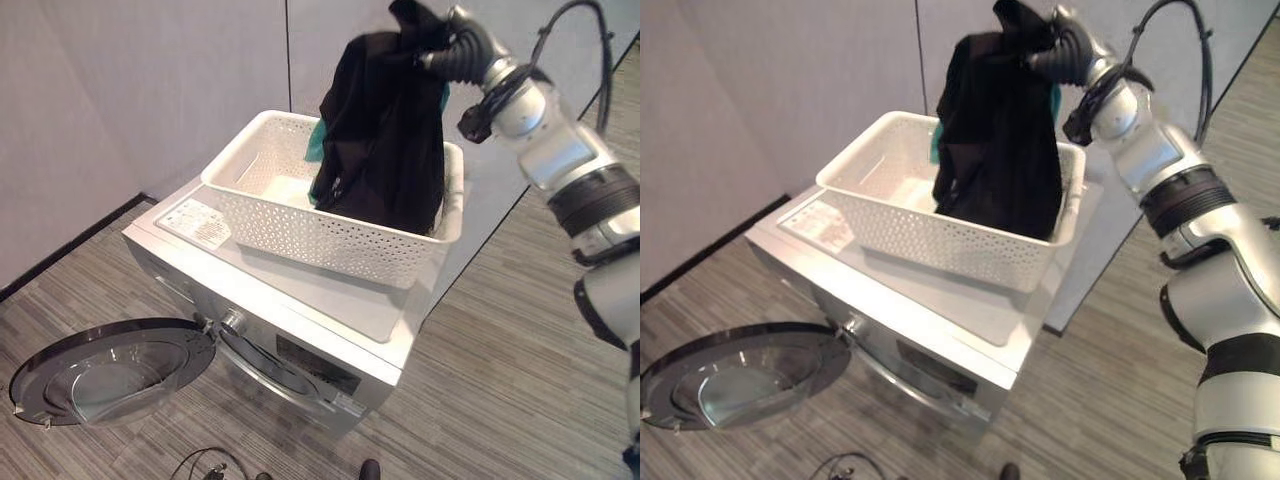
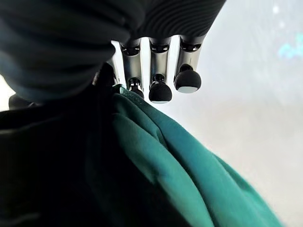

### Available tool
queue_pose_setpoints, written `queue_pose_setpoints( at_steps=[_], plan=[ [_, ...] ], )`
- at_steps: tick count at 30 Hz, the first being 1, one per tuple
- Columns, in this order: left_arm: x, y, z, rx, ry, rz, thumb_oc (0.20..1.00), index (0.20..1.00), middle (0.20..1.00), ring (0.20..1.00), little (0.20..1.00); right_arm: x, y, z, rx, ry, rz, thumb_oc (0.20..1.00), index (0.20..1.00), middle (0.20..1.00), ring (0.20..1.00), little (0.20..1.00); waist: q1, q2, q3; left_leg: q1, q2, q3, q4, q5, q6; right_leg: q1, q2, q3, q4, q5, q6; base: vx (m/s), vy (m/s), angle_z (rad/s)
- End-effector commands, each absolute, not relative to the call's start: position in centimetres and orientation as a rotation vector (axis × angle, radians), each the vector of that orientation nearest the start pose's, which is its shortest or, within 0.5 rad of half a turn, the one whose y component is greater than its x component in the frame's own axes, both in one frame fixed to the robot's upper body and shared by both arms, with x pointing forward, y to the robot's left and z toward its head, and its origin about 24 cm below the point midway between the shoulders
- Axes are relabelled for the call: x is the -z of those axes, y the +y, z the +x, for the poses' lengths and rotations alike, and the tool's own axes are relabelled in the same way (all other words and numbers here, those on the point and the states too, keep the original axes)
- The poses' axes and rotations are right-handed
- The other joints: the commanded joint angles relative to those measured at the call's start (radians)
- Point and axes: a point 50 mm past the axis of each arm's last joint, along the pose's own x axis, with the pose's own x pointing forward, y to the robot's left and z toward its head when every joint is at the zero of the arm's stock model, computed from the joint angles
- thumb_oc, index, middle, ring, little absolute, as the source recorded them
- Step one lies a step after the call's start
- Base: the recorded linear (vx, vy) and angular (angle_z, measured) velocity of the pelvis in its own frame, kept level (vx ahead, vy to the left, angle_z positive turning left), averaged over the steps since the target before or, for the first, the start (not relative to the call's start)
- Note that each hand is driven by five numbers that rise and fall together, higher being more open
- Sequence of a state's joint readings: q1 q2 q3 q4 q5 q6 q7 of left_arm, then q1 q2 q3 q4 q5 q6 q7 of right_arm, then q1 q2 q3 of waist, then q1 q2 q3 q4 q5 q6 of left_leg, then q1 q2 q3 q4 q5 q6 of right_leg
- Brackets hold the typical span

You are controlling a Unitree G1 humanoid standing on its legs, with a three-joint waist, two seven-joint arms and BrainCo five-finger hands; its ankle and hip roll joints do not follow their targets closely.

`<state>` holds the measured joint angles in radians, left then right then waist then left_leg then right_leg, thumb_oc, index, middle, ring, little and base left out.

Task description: Grab the laundry basket,head to the washer,open it,put in the laundry and shut it.

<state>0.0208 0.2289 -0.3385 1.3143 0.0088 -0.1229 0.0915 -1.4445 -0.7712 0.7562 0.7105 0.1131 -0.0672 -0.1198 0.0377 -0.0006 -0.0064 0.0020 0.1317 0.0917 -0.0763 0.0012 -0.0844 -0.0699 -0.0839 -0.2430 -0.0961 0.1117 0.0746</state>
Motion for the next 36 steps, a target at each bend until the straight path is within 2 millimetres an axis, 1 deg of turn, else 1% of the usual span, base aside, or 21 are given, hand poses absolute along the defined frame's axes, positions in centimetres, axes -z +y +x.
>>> queue_pose_setpoints(
  at_steps=[1, 3, 5, 10, 11, 12, 13, 15, 27, 28, 29, 33, 34, 35, 36],
  plan=[
    [16.3, 24.2, 7.6, 0.102, 1.236, 0.568, 1.000, 1.000, 1.000, 1.000, 1.000, -45.0, -16.1, 35.0, 0.226, -0.948, -0.845, 0.200, 0.200, 0.200, 0.200, 0.200, 0.007, -0.087, 0.011, 0.030, -0.032, 0.001, -0.011, -0.018, 0.000, 0.116, -0.029, 0.047, 0.037, -0.144, 0.039, 0.00, 0.000, 0.00],
    [16.3, 24.1, 7.8, 0.102, 1.225, 0.576, 1.000, 1.000, 1.000, 1.000, 1.000, -45.7, -15.4, 34.3, 0.228, -1.010, -0.807, 0.200, 0.200, 0.200, 0.200, 0.200, 0.008, -0.083, 0.008, 0.035, -0.033, 0.001, -0.011, -0.020, 0.002, 0.123, -0.029, 0.048, 0.035, -0.146, 0.038, 0.00, 0.000, 0.00],
    [16.3, 24.0, 7.9, 0.107, 1.218, 0.580, 1.000, 1.000, 1.000, 1.000, 1.000, -45.9, -15.2, 34.0, 0.229, -1.038, -0.777, 0.200, 0.200, 0.200, 0.200, 0.200, 0.008, -0.081, 0.005, 0.039, -0.033, 0.000, -0.011, -0.021, 0.002, 0.126, -0.029, 0.047, 0.035, -0.148, 0.037, 0.00, 0.000, 0.00],
    [16.3, 23.6, 8.3, 0.123, 1.204, 0.590, 1.000, 1.000, 1.000, 1.000, 1.000, -46.6, -15.3, 33.2, 0.278, -1.099, -0.731, 0.200, 0.200, 0.200, 0.200, 0.200, 0.012, -0.076, 0.000, 0.041, -0.034, -0.003, -0.011, -0.023, 0.003, 0.132, -0.027, 0.044, 0.032, -0.150, 0.035, 0.00, 0.000, 0.00],
    [16.3, 23.5, 8.4, 0.130, 1.194, 0.600, 1.000, 1.000, 1.000, 1.000, 1.000, -47.1, -15.5, 32.7, 0.308, -1.131, -0.715, 0.200, 0.200, 0.200, 0.200, 0.200, 0.015, -0.074, -0.001, 0.042, -0.034, -0.005, -0.011, -0.023, 0.002, 0.133, -0.027, 0.042, 0.032, -0.150, 0.036, 0.00, 0.000, 0.00],
    [16.3, 23.5, 8.4, 0.131, 1.194, 0.600, 1.000, 1.000, 1.000, 1.000, 1.000, -47.1, -15.6, 32.7, 0.308, -1.131, -0.716, 0.200, 0.200, 0.200, 0.200, 0.200, 0.015, -0.074, -0.001, 0.042, -0.034, -0.005, -0.011, -0.023, 0.002, 0.133, -0.027, 0.042, 0.032, -0.150, 0.036, 0.00, 0.000, 0.00],
    [16.3, 23.5, 8.3, 0.140, 1.193, 0.610, 1.000, 1.000, 1.000, 1.000, 1.000, -47.8, -16.1, 32.1, 0.352, -1.166, -0.699, 0.200, 0.200, 0.200, 0.200, 0.200, 0.020, -0.075, -0.002, 0.043, -0.035, -0.008, -0.011, -0.024, 0.003, 0.136, -0.027, 0.041, 0.030, -0.150, 0.037, 0.00, 0.000, 0.00],
    [16.3, 23.5, 8.2, 0.142, 1.196, 0.620, 1.000, 1.000, 1.000, 1.000, 1.000, -48.1, -16.7, 31.8, 0.379, -1.181, -0.701, 0.200, 0.200, 0.200, 0.200, 0.200, 0.024, -0.078, -0.004, 0.045, -0.035, -0.009, -0.010, -0.025, 0.005, 0.139, -0.026, 0.040, 0.030, -0.150, 0.038, 0.00, 0.000, 0.00],
    [16.3, 23.9, 8.1, 0.131, 1.207, 0.628, 1.000, 1.000, 1.000, 1.000, 1.000, -48.1, -17.9, 32.0, 0.421, -1.151, -0.706, 0.200, 0.200, 0.200, 0.200, 0.200, 0.035, -0.100, -0.010, 0.049, -0.037, -0.014, -0.009, -0.030, 0.008, 0.143, -0.026, 0.034, 0.035, -0.150, 0.040, 0.00, 0.009, 0.02],
    [16.2, 23.9, 8.1, 0.129, 1.205, 0.629, 1.000, 1.000, 1.000, 1.000, 1.000, -48.2, -18.1, 32.0, 0.434, -1.150, -0.699, 0.200, 0.200, 0.200, 0.200, 0.200, 0.036, -0.102, -0.010, 0.049, -0.038, -0.014, -0.008, -0.030, 0.008, 0.143, -0.026, 0.034, 0.035, -0.150, 0.040, 0.00, 0.000, 0.00],
    [16.2, 24.0, 8.1, 0.126, 1.206, 0.635, 1.000, 1.000, 1.000, 1.000, 1.000, -48.5, -18.7, 31.9, 0.466, -1.146, -0.684, 0.200, 0.200, 0.200, 0.200, 0.200, 0.041, -0.108, -0.011, 0.049, -0.039, -0.016, -0.007, -0.031, 0.009, 0.143, -0.026, 0.032, 0.036, -0.149, 0.041, 0.00, 0.000, 0.00],
    [16.2, 24.2, 8.0, 0.126, 1.209, 0.637, 1.000, 1.000, 1.000, 1.000, 1.000, -49.0, -19.4, 31.6, 0.496, -1.145, -0.698, 0.200, 0.200, 0.200, 0.200, 0.200, 0.048, -0.117, -0.015, 0.048, -0.041, -0.018, -0.006, -0.032, 0.010, 0.144, -0.028, 0.027, 0.039, -0.149, 0.045, 0.00, 0.012, 0.01],
    [16.1, 24.3, 8.1, 0.117, 1.207, 0.636, 1.000, 1.000, 1.000, 1.000, 1.000, -49.4, -20.3, 31.2, 0.531, -1.145, -0.704, 0.200, 0.200, 0.200, 0.200, 0.200, 0.052, -0.124, -0.019, 0.047, -0.043, -0.020, -0.006, -0.032, 0.011, 0.145, -0.030, 0.024, 0.039, -0.149, 0.047, -0.01, 0.041, 0.04],
    [16.1, 24.3, 8.2, 0.117, 1.206, 0.636, 1.000, 1.000, 1.000, 1.000, 1.000, -49.5, -20.3, 31.2, 0.531, -1.146, -0.704, 0.200, 0.200, 0.200, 0.200, 0.200, 0.052, -0.124, -0.018, 0.047, -0.043, -0.020, -0.006, -0.032, 0.011, 0.145, -0.030, 0.024, 0.039, -0.149, 0.047, -0.01, 0.059, 0.06],
    [16.1, 24.5, 8.2, 0.108, 1.207, 0.639, 1.000, 1.000, 1.000, 1.000, 1.000, -50.2, -20.9, 30.4, 0.560, -1.167, -0.691, 0.200, 0.200, 0.200, 0.200, 0.200, 0.055, -0.134, -0.023, 0.046, -0.046, -0.022, -0.005, -0.034, 0.012, 0.147, -0.032, 0.020, 0.041, -0.147, 0.049, 0.00, 0.048, 0.06]
  ],
)
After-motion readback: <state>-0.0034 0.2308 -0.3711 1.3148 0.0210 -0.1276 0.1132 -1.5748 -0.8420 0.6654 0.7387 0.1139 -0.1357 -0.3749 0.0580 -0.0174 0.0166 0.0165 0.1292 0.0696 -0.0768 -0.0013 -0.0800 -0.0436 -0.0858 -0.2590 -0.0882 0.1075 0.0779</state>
